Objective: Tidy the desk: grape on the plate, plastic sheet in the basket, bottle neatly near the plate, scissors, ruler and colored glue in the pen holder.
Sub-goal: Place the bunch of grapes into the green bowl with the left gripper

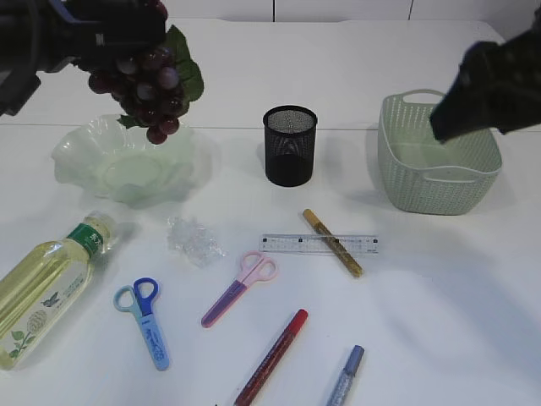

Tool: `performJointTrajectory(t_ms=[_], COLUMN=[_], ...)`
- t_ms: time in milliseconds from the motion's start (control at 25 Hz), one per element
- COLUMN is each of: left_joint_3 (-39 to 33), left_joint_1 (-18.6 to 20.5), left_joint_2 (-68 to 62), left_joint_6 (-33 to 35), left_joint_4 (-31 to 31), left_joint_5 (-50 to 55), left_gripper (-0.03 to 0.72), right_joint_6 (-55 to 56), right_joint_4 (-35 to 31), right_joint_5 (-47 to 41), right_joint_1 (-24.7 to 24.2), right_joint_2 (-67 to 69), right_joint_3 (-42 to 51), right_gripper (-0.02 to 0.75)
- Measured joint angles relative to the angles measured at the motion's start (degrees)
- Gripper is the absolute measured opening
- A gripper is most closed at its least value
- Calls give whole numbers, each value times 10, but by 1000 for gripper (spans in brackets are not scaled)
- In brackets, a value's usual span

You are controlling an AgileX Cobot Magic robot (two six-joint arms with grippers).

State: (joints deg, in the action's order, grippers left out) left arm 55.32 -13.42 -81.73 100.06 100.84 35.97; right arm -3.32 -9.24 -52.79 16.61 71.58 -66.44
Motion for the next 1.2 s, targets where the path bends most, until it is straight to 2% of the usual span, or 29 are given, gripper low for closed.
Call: performJointTrajectory(t_ms=[120, 240, 520, 880, 1200], left_joint_3=[8, 39, 127, 218, 233], left_joint_1=[0, 1, 10, 59, 67], left_joint_2=[-5, -29, -124, -247, -325], left_joint_6=[-1, -1, -1, -1, -1], left_joint_4=[3, 10, 17, 18, 20], left_joint_5=[-81, -136, -174, -183, -189], left_gripper=[95, 95, 95, 94, 94], right_joint_6=[29, 33, 37, 38, 38], right_joint_4=[81, 107, 110, 114, 123], right_joint_5=[-49, -66, -67, -74, -82], right_joint_1=[0, 0, 0, 0, 0], right_joint_2=[0, 0, -1, -1, 3], right_joint_3=[0, 0, 0, 0, 0], right_gripper=[569, 566, 565, 564, 564])
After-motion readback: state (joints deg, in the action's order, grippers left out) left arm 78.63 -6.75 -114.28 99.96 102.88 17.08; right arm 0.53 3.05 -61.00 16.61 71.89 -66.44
